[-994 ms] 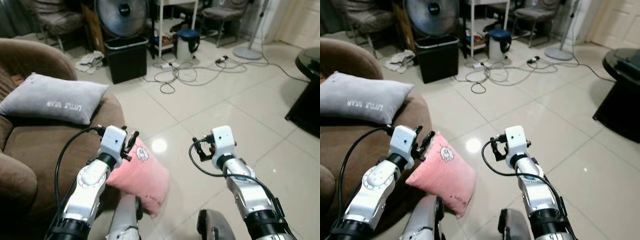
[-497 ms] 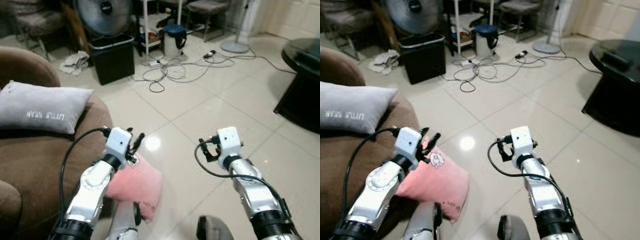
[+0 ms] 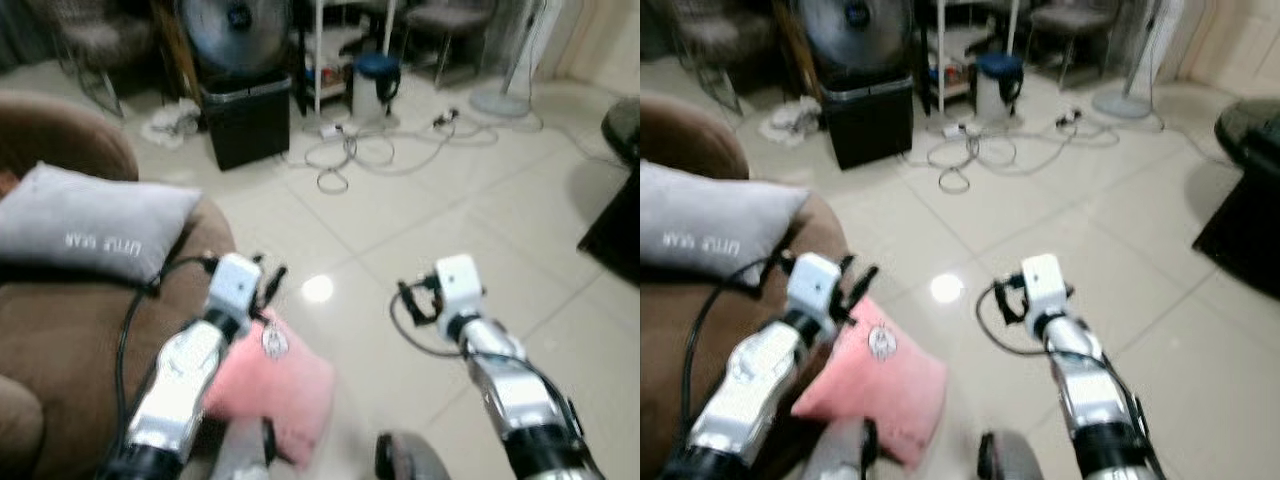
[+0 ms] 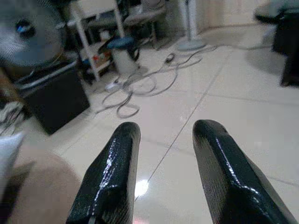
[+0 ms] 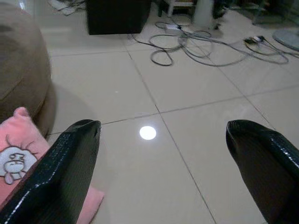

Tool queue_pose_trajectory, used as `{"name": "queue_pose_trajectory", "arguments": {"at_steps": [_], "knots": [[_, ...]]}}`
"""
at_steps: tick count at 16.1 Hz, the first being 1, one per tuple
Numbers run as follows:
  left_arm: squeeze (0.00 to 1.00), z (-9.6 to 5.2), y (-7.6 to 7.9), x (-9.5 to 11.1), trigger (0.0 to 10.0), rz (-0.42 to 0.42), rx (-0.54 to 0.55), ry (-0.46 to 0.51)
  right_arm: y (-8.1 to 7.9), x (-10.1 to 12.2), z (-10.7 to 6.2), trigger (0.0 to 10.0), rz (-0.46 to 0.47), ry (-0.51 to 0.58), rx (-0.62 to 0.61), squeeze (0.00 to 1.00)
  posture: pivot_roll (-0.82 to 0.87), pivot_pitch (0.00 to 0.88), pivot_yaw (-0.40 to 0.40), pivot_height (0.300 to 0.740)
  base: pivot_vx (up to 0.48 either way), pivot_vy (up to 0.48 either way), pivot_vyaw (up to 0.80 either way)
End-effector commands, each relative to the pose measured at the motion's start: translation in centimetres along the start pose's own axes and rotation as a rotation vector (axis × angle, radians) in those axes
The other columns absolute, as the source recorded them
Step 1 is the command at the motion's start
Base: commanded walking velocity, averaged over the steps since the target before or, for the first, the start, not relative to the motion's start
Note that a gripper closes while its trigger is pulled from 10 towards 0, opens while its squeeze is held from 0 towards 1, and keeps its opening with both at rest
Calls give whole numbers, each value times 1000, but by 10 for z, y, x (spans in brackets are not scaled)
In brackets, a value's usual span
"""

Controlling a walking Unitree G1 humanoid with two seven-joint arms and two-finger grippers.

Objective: Move the pillow to the sofa from floor

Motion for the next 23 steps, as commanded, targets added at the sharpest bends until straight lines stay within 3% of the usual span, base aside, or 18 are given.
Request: {"name": "queue_pose_trajectory", "arguments": {"at_steps": [1, 5, 7, 9, 12, 15, 19, 23], "knots": [[0, -3, -5, -7, 10000, 6, 26, -42, -9, 5, -1, 10000, -18, 30, 62, 0, 63, 0, -7, 614, 0, 0, 0], [0, -9, -9, -34, 10000, 26, 32, -182, -15, 14, -7, 10000, -118, 73, 212, 0, 71, 0, -19, 614, 0, 0, 0], [0, -8, -12, -50, 10000, 94, 8, -265, -17, 14, -7, 10000, -171, 65, 258, 0, 68, 0, -22, 614, 0, 0, 0], [0, -1, -12, -61, 10000, 83, -4, -321, -15, 15, -7, 10000, -206, 63, 275, 0, 60, 0, -27, 614, 0, 0, 0], [0, 10, -5, -69, 10000, 24, 1, -333, -14, 10, -4, 10000, -207, 29, 246, 0, 58, 0, -37, 614, 0, 0, 0], [0, 14, 2, -77, 10000, -5, 39, -323, -24, -2, -10, 10000, -186, -9, 258, 0, 54, 11, -45, 614, 0, 0, 0], [0, -3, -25, -83, 10000, -57, 195, -290, -44, -1, -25, 10000, -187, 4, 347, 0, 58, 97, -71, 574, 0, 0, 0], [0, -14, -34, -89, 10000, -66, 247, -271, -47, -2, -35, 10000, -191, -3, 365, 0, 63, 152, -76, 534, 0, 0, 0]]}}
Point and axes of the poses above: a point about 5 cm out from each wrist's last joint towards the gripper, its own z axis pointing out of the wrist towards the gripper, its own x axis along the axis of the wrist's last joint, y = z × x, the point moved 5 cm from there along z, pointing out of the wrist towards the gripper, and after that the axes turned 9 degrees about -z, right-handed, at the moved point
